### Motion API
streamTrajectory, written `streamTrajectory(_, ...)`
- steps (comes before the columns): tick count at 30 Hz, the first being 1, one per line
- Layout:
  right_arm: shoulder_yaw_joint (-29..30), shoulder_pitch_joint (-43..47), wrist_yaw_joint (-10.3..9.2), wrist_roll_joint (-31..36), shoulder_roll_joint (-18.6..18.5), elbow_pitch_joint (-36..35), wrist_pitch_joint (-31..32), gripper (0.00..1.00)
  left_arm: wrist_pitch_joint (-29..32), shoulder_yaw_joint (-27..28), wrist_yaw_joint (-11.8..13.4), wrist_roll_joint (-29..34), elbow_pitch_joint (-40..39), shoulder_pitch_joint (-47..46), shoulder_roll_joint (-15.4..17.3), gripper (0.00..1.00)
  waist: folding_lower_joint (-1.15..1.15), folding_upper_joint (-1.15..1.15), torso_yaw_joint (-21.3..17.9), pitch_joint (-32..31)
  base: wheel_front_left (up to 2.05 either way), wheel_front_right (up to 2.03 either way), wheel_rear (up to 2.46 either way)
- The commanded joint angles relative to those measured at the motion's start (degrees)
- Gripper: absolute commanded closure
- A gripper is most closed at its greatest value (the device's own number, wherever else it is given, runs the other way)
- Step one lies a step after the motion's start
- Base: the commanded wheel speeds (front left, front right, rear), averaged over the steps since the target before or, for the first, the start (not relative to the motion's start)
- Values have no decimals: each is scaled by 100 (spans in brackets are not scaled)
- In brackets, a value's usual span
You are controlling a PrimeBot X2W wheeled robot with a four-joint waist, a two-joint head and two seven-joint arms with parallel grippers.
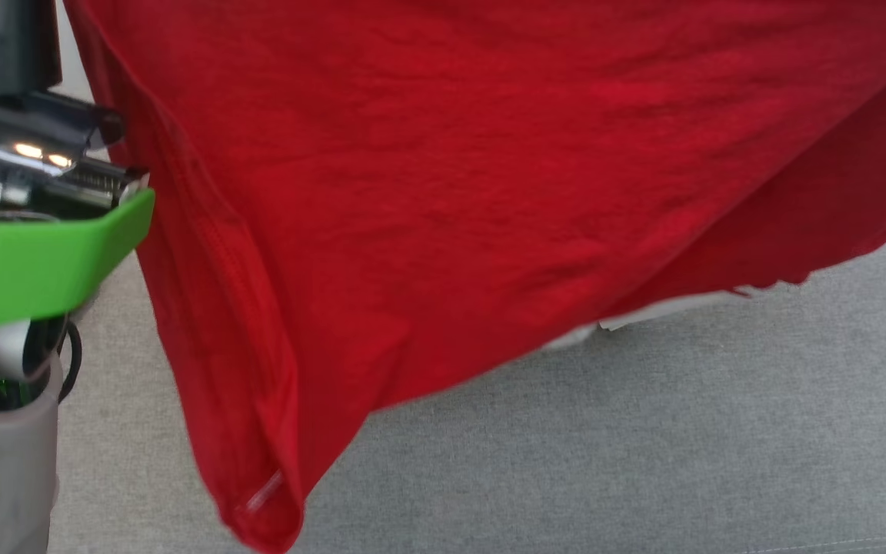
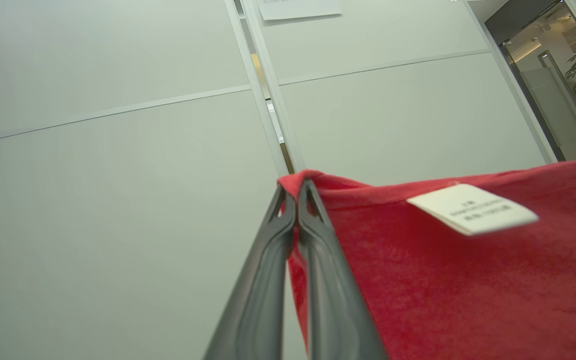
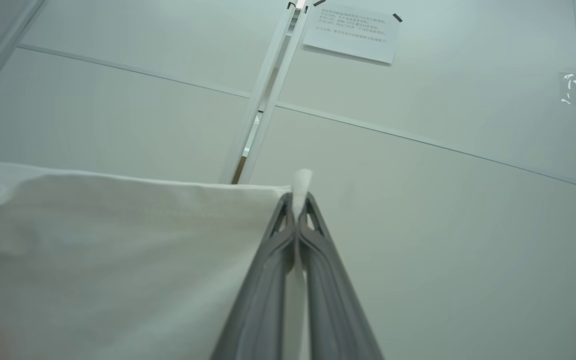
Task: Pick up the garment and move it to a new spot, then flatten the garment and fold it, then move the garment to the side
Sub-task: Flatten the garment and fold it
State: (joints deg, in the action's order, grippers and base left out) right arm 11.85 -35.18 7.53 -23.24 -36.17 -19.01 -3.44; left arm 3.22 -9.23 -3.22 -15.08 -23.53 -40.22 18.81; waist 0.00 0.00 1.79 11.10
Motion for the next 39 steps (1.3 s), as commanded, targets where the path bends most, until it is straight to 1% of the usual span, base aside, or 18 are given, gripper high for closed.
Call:
streamTrajectory(1, -86, -152, -8, -88, -58, 101, 50, 100, 64, -24, -46, -102, 122, -131, -14, 100, 0, 0, -16, 200, 0, 0, 0)
streamTrajectory(5, -432, -701, -8, -355, -217, 577, 114, 100, 108, -110, -87, -281, 680, -550, -159, 100, 0, 0, -15, 618, 0, 0, 0)
streamTrajectory(9, -890, -1551, -9, -470, -243, 1355, 0, 100, -96, -181, -167, -489, 1853, -1227, -405, 100, 0, 0, 28, 1014, 0, 0, 0)
streamTrajectory(13, -1418, -2649, -9, -404, -170, 2265, -229, 100, -577, -148, -225, -559, 3260, -2191, -613, 100, 0, 0, 39, 1253, 0, 0, 0)
streamTrajectory(15, -1671, -3231, -9, -346, -95, 2712, -392, 100, -860, -101, -245, -575, 3934, -2651, -666, 100, 0, 0, 24, 1296, 0, 0, 0)
streamTrajectory(18, -2057, -4023, -9, -323, 167, 3477, -598, 100, -1207, -5, -266, -631, 4888, -3257, -695, 100, 0, 0, -52, 1304, 0, 0, 0)
streamTrajectory(22, -2584, -4594, -9, -431, 610, 4496, -591, 100, -1273, 82, -253, -739, 6145, -3606, -698, 100, 0, 0, -188, 1312, 0, 0, 0)
streamTrajectory(25, -2873, -4594, -9, -568, 954, 5149, -753, 100, -1339, -30, -306, -727, 6982, -3522, -736, 100, 0, 0, -262, 1348, 0, 0, 0)
streamTrajectory(28, -3230, -4207, -9, -743, 1294, 5765, -904, 100, -1393, -3, -342, -923, 7863, -3198, -834, 100, 0, 0, -343, 1419, 0, 0, 0)
streamTrajectory(32, -3695, -3559, -9, -1035, 1639, 6373, -1058, 100, -1429, 157, -372, -1241, 8818, -2758, -1052, 100, 0, 0, -413, 1531, 0, 0, 0)
streamTrajectory(35, -4020, -2993, -9, -1295, 1854, 6713, -1129, 100, -1431, 278, -381, -1446, 9356, -2361, -1175, 100, 0, 0, -445, 1588, 0, 0, 0)
streamTrajectory(39, -4190, -2326, -9, -1719, 1968, 6861, -1179, 100, -1324, 302, -384, -1562, 9625, -1890, -1318, 100, 0, 0, -443, 1609, 0, 0, 0)
